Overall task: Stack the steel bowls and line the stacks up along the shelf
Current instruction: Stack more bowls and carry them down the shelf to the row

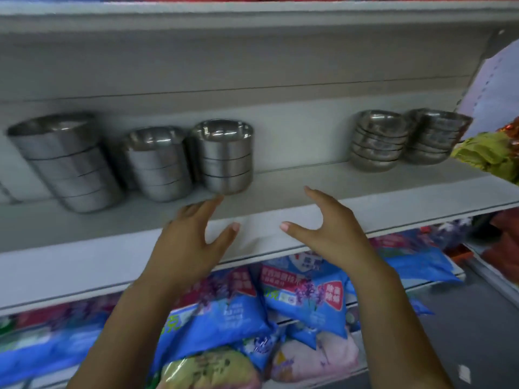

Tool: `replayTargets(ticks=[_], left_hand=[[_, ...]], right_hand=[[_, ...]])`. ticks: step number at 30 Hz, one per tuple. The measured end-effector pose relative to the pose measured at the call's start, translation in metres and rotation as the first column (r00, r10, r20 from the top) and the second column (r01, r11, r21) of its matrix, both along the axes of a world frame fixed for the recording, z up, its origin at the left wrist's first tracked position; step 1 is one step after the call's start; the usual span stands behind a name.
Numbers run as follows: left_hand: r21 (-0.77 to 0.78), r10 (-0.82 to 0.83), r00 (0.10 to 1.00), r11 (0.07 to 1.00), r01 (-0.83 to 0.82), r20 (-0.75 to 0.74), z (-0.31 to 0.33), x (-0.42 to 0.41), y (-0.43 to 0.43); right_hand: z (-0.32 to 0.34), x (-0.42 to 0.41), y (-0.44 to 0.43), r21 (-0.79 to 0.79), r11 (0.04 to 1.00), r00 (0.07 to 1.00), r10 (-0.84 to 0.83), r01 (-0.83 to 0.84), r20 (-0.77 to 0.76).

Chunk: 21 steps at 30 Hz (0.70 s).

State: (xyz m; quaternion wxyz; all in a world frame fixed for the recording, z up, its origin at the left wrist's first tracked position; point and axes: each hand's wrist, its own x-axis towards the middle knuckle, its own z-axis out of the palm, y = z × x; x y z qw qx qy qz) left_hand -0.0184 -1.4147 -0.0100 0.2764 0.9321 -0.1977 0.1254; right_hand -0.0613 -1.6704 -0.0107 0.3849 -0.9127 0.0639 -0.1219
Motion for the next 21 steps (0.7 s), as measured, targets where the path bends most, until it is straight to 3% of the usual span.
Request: replayTargets(ticks=[12, 21], left_hand=[[-0.013, 0.371, 0.928, 0.928, -0.371, 0.018, -0.012, -0.114, 0.261], [0.000, 0.740, 0.672, 0.673, -0.740, -0.025, -0.016, -0.202, 0.419]], right_hand=[[-0.001, -0.023, 0.260, -0.110, 0.918, 0.925, 0.381, -0.380, -0.011], [-0.001, -0.027, 0.435, -0.086, 0.715, 0.719, 0.695, -0.694, -0.026]])
